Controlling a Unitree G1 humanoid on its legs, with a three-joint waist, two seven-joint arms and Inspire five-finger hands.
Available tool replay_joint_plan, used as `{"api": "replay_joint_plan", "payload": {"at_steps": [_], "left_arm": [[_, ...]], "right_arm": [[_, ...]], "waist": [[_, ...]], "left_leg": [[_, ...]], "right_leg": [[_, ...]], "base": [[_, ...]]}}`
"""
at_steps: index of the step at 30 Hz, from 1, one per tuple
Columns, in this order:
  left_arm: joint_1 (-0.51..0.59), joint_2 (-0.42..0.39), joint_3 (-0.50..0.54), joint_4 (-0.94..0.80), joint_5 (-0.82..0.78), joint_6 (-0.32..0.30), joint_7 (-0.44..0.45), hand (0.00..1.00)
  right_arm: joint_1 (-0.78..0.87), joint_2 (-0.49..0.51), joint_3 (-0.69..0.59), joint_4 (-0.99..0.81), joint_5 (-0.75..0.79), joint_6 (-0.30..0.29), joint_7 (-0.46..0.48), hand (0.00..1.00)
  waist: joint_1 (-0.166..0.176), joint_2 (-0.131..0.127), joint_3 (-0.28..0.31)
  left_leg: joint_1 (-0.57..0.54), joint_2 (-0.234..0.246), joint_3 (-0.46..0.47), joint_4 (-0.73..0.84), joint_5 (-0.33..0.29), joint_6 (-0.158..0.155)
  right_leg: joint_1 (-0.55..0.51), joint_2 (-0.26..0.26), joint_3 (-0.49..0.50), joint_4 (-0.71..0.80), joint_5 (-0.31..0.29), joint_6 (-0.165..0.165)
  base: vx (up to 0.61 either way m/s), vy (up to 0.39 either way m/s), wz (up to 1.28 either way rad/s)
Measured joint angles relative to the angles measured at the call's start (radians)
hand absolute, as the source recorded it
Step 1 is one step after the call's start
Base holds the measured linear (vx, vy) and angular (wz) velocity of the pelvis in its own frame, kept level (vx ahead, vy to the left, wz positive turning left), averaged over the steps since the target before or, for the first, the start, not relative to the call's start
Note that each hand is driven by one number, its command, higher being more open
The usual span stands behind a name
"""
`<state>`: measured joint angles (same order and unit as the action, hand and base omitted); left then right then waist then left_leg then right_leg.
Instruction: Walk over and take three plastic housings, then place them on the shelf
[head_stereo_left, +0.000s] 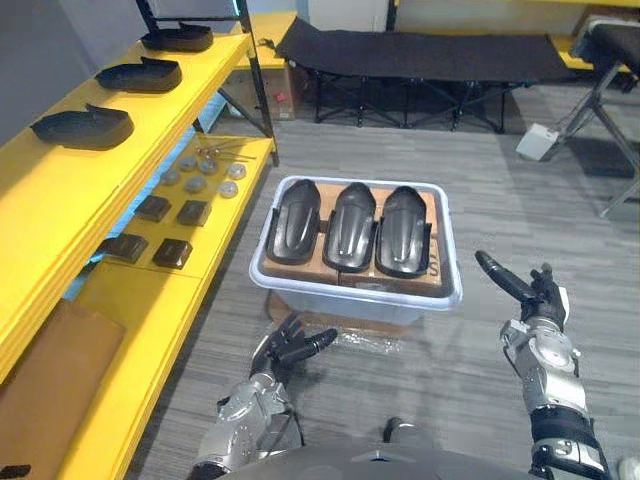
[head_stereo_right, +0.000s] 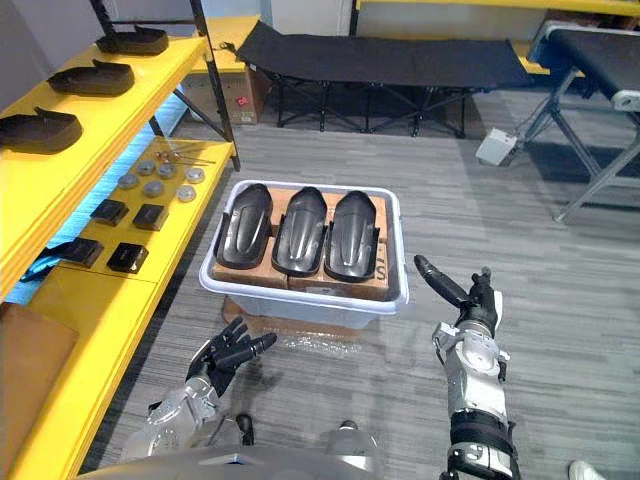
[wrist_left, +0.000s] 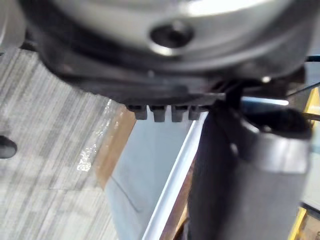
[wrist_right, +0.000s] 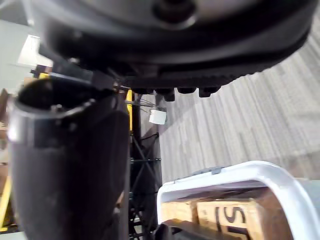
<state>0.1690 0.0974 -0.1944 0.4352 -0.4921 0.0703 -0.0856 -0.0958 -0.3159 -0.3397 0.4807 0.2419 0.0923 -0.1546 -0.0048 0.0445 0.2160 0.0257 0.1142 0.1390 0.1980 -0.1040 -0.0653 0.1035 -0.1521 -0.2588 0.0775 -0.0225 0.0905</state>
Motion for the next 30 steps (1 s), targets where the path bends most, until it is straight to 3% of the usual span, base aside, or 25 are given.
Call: {"api": "replay_joint_plan", "payload": {"at_steps": [5,11,18,22,30], "left_arm": [[-0.004,0.030,-0.037,-0.053,0.075,0.016,-0.019,1.00],[-0.004,0.062,-0.040,-0.053,0.157,0.018,-0.018,1.00],[-0.002,0.078,-0.042,0.018,0.190,-0.008,0.020,1.00],[-0.002,0.063,-0.029,0.044,0.190,-0.067,0.047,1.00],[-0.007,0.064,0.048,0.095,0.190,-0.162,0.062,1.00]], "right_arm": [[-0.024,-0.079,0.054,0.066,-0.032,0.033,0.036,1.00],[-0.175,-0.126,0.058,0.232,-0.028,0.059,0.037,1.00],[-0.356,-0.201,0.078,0.280,0.007,0.059,-0.003,1.00],[-0.409,-0.263,0.107,0.319,0.006,0.079,-0.002,1.00],[-0.551,-0.365,0.114,0.463,0.019,0.145,-0.005,1.00]], "waist": [[-0.001,-0.011,0.003],[0.008,-0.032,0.021],[0.041,-0.034,0.095],[0.060,-0.013,0.118],[0.075,-0.013,0.220]], "left_leg": [[-0.021,-0.049,0.020,-0.044,0.017,0.022],[-0.104,-0.069,-0.019,-0.005,0.013,0.034],[-0.199,-0.074,-0.049,0.080,0.005,0.045],[-0.243,-0.074,-0.066,0.100,0.008,0.041],[-0.276,-0.072,-0.095,0.133,0.011,0.043]], "right_leg": [[-0.041,-0.040,0.012,-0.032,0.034,0.028],[-0.071,-0.054,-0.017,-0.072,0.089,0.039],[-0.103,-0.057,-0.043,-0.092,0.131,0.038],[-0.122,-0.055,-0.064,-0.092,0.123,0.030],[-0.127,-0.051,-0.092,-0.078,0.120,0.033]], "base": [[0.02,0.083,-0.09],[0.00,0.051,0.14],[-0.11,0.040,0.12],[-0.12,0.005,0.12],[-0.05,0.008,0.10]]}}
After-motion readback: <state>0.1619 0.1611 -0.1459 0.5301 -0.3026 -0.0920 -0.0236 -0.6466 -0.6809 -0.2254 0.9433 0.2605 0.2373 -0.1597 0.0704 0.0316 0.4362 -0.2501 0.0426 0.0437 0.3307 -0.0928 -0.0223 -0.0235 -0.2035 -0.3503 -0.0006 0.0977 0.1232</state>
